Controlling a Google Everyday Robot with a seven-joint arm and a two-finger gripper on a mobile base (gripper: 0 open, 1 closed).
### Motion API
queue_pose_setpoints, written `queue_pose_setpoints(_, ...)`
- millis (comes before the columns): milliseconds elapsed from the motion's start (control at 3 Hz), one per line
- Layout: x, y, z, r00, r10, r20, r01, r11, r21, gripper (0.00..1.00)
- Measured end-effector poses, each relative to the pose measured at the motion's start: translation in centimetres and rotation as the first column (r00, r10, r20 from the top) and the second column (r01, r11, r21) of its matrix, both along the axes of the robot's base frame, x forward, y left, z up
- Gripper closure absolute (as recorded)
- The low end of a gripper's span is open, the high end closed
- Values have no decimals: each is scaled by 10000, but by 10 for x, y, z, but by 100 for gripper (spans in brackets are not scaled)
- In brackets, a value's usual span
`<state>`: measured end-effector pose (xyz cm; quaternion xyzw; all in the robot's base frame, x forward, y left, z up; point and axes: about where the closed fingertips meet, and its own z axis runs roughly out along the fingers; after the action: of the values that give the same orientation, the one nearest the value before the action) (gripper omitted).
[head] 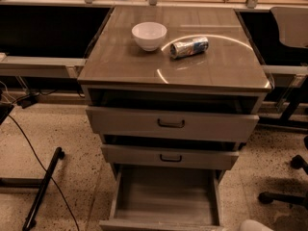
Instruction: Close bottom drawer
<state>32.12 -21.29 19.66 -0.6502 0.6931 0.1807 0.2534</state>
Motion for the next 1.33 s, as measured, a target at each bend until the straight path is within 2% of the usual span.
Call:
queue_pose_setpoints(333, 4, 0, -19, 9990, -452, -10, 451, 9985, -312, 100)
queue_pose_setpoints(667, 20, -3, -42, 9953, -926, 277, 949, 9905, -990, 100)
queue_pose_setpoints(1000, 41, -5, -54, 9846, -1544, 817, 1623, 9816, -1010, 100)
queue_pose_setpoints(1333, 68, -8, -49, 9649, -2130, 1535, 2236, 9731, -554, 100)
